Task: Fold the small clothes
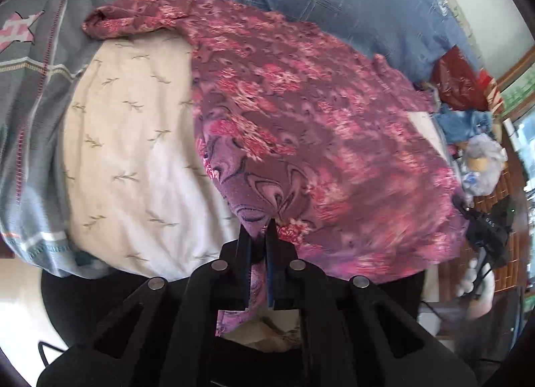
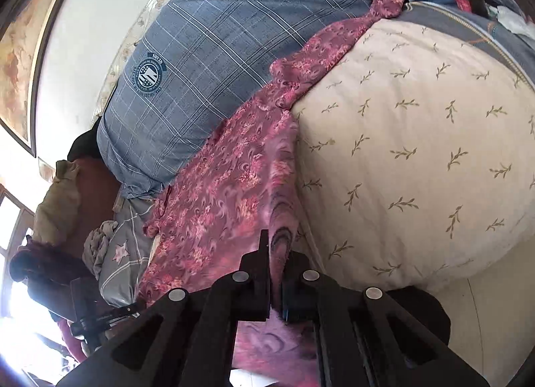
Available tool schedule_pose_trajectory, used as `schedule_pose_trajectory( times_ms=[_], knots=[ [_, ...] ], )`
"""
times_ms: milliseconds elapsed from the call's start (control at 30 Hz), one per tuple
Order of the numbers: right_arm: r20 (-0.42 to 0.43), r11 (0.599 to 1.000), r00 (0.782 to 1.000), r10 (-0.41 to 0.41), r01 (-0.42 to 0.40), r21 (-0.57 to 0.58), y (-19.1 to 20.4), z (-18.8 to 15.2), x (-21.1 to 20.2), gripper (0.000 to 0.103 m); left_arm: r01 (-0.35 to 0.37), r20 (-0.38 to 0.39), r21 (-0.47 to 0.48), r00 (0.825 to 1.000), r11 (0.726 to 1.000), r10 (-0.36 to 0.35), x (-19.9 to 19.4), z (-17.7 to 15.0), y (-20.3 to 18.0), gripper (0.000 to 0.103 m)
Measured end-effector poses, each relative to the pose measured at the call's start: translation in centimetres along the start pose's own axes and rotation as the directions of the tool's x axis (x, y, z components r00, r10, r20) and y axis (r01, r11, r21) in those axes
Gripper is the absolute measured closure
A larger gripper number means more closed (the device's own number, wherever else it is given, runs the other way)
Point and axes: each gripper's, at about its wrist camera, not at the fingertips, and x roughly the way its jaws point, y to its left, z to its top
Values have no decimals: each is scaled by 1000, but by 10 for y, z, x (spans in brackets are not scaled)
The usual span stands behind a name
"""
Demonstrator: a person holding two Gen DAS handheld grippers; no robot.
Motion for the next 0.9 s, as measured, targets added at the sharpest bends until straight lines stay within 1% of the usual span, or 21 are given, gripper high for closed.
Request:
schedule_pose_trajectory(
  times_ms=[67,133,167,200,233,267,333,367,400,433,467,500,567,600,667,733,767,800,833,867,900],
  knots=[
    [-36,998,997,-70,70,4,-9,-4,11,100,-19,-86,-49,996,999,15,24,-3,12,98],
    [-100,989,985,-139,144,37,-25,-12,29,100,-103,-185,-74,979,992,88,54,-11,25,98],
    [-131,983,976,-173,179,38,-31,-16,37,99,-114,-197,-76,976,991,98,59,-15,28,96],
    [-164,975,964,-211,219,34,-36,-22,45,98,-101,-198,-80,977,992,83,57,-16,29,96],
    [-185,970,955,-231,241,33,-36,-24,49,93,-90,-187,-70,979,993,76,52,-15,28,96],
    [-200,966,948,-246,256,26,-34,-23,50,93,-82,-153,-44,985,996,74,41,-12,24,96],
    [-170,965,951,-257,262,7,-24,-13,41,92,-88,-45,16,995,996,88,14,-1,14,95],
    [-126,966,958,-259,260,-12,-14,-2,34,89,-89,6,44,996,995,88,3,9,8,88],
    [-85,969,965,-248,247,-25,-6,5,28,87,-89,55,66,995,994,86,-6,19,3,71],
    [-41,974,974,-223,222,-39,3,14,24,81,-100,104,79,990,992,91,-11,32,-4,59],
    [-6,979,981,-196,195,-55,10,21,22,79,-105,131,81,987,991,94,-12,43,-2,45],
    [32,983,986,-163,165,-79,21,29,22,79,-110,173,90,981,990,94,-9,57,-9,43],
    [72,981,988,-134,142,-130,38,43,34,79,-127,180,93,978,988,108,7,77,-15,43],
    [79,979,988,-131,142,-147,44,46,43,79,-127,164,85,980,988,112,23,88,-16,43],
    [78,976,988,-133,144,-166,49,53,69,79,-124,110,44,987,991,119,58,101,-18,43],
    [50,971,985,-166,172,-166,41,51,97,79,-134,24,7,991,991,134,92,106,-14,43],
    [12,965,979,-205,204,-164,33,49,117,80,-162,22,13,987,987,161,102,106,-16,42],
    [-25,959,970,-240,234,-159,22,42,128,85,-203,89,56,976,978,198,98,104,-26,38],
    [12,965,977,-214,213,-155,18,40,127,86,-211,93,86,975,974,203,98,102,-32,38],
    [24,975,984,-174,176,-133,15,42,121,83,-196,76,121,979,973,188,98,101,-37,38],
    [-2,981,987,-162,161,-111,12,48,118,83,-165,58,142,986,976,158,98,101,-40,38]
  ],
)
